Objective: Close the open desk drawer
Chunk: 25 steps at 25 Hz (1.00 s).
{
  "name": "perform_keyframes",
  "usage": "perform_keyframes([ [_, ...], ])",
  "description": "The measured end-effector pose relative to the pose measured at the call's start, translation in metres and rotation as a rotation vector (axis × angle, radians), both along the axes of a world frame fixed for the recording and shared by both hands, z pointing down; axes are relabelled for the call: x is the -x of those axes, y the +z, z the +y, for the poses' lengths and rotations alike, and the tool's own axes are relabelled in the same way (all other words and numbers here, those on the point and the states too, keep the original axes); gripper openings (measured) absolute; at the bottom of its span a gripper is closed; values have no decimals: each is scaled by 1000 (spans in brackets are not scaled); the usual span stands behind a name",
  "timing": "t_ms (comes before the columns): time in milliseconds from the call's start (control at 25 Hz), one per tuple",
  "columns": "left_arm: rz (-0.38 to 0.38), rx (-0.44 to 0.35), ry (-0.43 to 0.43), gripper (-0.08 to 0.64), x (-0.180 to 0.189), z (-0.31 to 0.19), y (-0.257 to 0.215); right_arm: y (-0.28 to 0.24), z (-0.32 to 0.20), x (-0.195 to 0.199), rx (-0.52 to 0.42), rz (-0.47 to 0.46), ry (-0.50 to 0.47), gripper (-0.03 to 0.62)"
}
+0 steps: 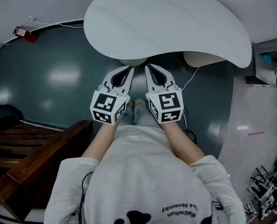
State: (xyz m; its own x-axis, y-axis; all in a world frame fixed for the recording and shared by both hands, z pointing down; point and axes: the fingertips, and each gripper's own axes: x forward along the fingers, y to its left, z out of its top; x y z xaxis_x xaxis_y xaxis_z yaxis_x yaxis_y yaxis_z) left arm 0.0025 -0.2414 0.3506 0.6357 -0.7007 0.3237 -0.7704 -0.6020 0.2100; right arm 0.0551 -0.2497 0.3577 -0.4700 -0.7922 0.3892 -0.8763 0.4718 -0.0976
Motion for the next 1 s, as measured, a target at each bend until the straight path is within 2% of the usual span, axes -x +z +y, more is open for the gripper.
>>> perform_keyframes([
  [280,-17,-97,-12,3,-4,14,-43,-46,14,-4,-65,-45,-16,15],
  [600,9,-136,-8,3,-14,24,-72,-86,28,-10,-172,-41,-47,15],
  [840,-7,-192,-25,3,-21,34,-88,-100,36,-12,-189,-74,-69,15],
  [1000,-6,-188,-35,3,-21,38,-85,-98,38,-10,-199,-49,-79,15],
])
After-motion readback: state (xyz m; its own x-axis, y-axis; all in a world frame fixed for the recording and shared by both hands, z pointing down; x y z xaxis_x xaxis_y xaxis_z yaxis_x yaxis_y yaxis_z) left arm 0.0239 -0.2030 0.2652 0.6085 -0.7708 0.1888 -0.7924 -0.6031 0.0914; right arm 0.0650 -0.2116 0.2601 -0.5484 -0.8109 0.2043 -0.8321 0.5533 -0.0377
